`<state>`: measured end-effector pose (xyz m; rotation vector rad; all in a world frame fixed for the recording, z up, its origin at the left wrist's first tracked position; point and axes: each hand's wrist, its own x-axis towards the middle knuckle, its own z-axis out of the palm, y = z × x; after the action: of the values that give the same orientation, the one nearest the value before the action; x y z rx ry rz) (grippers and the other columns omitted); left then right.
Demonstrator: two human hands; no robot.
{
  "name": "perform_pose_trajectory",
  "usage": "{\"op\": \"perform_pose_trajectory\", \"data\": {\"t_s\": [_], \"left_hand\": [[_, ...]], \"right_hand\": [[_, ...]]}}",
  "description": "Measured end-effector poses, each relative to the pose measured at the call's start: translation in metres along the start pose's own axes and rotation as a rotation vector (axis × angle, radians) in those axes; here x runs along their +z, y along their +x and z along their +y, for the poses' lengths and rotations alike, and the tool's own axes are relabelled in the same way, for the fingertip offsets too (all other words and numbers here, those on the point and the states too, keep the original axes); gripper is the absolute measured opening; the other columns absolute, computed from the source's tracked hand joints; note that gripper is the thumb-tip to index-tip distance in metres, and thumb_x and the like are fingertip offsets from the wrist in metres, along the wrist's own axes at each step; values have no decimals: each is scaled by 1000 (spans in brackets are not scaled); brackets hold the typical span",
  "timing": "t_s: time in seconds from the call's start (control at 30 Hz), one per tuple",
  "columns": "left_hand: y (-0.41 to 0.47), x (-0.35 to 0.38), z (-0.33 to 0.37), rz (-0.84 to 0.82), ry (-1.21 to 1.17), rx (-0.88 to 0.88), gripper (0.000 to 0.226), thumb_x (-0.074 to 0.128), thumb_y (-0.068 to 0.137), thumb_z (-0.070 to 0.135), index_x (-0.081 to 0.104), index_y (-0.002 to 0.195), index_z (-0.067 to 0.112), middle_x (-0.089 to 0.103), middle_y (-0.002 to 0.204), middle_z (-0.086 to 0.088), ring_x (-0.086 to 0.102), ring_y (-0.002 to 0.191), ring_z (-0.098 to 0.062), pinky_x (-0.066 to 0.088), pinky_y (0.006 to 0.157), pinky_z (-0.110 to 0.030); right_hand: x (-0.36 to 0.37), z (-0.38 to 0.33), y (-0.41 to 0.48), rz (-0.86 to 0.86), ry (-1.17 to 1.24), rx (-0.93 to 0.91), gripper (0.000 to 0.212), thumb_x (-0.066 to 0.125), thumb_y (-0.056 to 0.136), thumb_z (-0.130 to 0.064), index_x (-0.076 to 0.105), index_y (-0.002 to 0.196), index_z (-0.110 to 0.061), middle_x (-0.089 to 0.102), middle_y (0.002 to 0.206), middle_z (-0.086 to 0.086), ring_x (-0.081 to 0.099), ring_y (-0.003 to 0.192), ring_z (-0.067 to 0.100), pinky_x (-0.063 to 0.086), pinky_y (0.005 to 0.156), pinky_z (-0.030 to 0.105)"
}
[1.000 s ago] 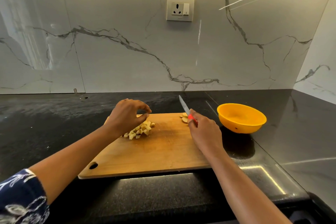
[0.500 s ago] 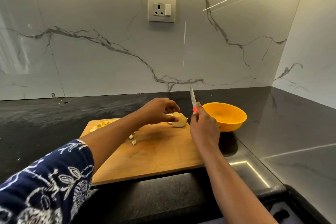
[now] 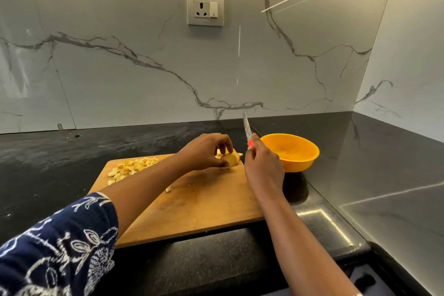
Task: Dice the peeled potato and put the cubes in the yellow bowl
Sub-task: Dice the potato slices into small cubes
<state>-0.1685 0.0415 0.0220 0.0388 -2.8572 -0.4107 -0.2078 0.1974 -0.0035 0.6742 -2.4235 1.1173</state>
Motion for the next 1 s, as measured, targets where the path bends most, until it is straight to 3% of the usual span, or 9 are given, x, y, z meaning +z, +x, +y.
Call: {"op": "perform_pose_trajectory", "data": {"t_s": [0.13, 0.27, 0.43, 0.57, 0.67, 0.73, 0.8, 0.9, 1.0], "left_hand": [[-5, -2, 0, 23, -23, 11, 27, 70, 83, 20, 58, 107, 19, 60, 95, 7, 55, 81, -9, 44, 66, -10], [-26, -14, 3, 87, -59, 39, 30, 71, 83, 16, 62, 111, 17, 64, 94, 7, 61, 83, -7, 50, 77, -15], [-77, -31, -2, 202, -3, 100, 23, 72, 81, 16, 69, 103, 20, 64, 93, 10, 60, 81, -1, 49, 73, -9], [-118, -23, -15, 209, 28, 138, 19, 73, 79, 17, 70, 96, 24, 66, 92, 12, 62, 79, 0, 53, 73, -15], [-133, -17, -27, 188, 57, 154, 17, 71, 80, 22, 69, 97, 27, 66, 98, 12, 62, 87, 1, 54, 75, -17], [-138, -17, -35, 229, 82, 144, 21, 64, 83, 37, 68, 102, 28, 66, 105, 11, 59, 98, -1, 50, 81, -16], [-142, -20, -41, 278, 141, 127, 31, 58, 81, 47, 68, 104, 29, 66, 108, 12, 55, 103, -3, 44, 85, -23], [-147, -23, -50, 312, 297, 71, 21, 78, 73, 33, 71, 93, 33, 69, 104, 10, 63, 99, -13, 42, 84, -37], [-148, -29, -59, 357, 377, -44, 21, 82, 70, 25, 72, 87, 32, 71, 100, 8, 65, 96, -19, 41, 83, -43]], "right_hand": [[0, 0, -1, -2, -7, -4, 43, 40, 102, -26, 40, 145, -21, 68, 111, 3, 63, 95, 16, 44, 66, 23], [0, -1, -1, -5, 0, -4, 43, 41, 102, -26, 40, 145, -21, 67, 114, 3, 63, 96, 16, 49, 71, 26], [0, -3, -2, -39, -11, -16, 43, 41, 102, -27, 40, 145, -21, 65, 120, 3, 63, 102, 17, 50, 74, 27], [0, -7, -4, -83, -37, -29, 43, 41, 102, -26, 40, 145, -22, 65, 120, 2, 62, 104, 17, 50, 77, 28], [1, -9, -8, -92, -41, -33, 43, 42, 101, -26, 41, 144, -22, 67, 118, 1, 63, 101, 16, 53, 78, 31], [2, -11, -11, -104, -49, -41, 43, 41, 101, -26, 41, 144, -22, 67, 115, 1, 63, 98, 16, 54, 77, 32], [3, -12, -12, -113, -55, -48, 43, 41, 101, -27, 41, 144, -23, 68, 113, 1, 64, 96, 16, 55, 77, 34], [4, -14, -13, -119, -62, -57, 43, 41, 101, -28, 41, 144, -24, 67, 117, 1, 63, 98, 16, 55, 78, 36], [4, -15, -13, -126, -75, -56, 44, 41, 101, -28, 41, 145, -24, 66, 119, 1, 63, 98, 15, 55, 77, 34]]}}
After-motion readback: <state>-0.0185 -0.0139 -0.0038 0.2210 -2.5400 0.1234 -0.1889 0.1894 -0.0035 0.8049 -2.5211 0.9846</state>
